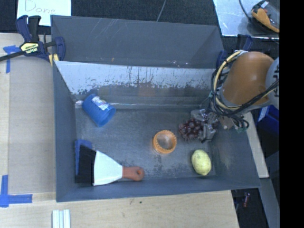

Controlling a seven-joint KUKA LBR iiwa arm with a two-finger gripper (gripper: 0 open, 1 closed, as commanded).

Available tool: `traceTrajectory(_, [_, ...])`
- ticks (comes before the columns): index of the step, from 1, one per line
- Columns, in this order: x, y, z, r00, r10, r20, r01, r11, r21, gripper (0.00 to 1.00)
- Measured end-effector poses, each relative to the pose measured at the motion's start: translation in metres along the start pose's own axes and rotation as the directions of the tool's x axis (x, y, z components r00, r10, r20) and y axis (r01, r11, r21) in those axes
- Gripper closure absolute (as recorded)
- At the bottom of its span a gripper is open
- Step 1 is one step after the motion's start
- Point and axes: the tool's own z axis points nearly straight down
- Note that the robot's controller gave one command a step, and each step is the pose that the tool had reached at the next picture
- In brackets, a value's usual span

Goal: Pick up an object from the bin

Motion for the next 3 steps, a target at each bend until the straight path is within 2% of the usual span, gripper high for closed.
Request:
traceTrajectory(1, [0.0, 0.0, 0.0, 1.0, 0.001, 0.0, -0.001, 1.0, 0.0, 1.0])
traceTrajectory(2, [-0.006, 0.003, -0.101, 1.0, -0.007, -0.001, 0.007, 1.0, 0.0, 1.0])
traceTrajectory(3, [-0.012, -0.005, -0.156, 0.999, 0.044, 0.001, -0.044, 0.999, 0.0, 1.0])
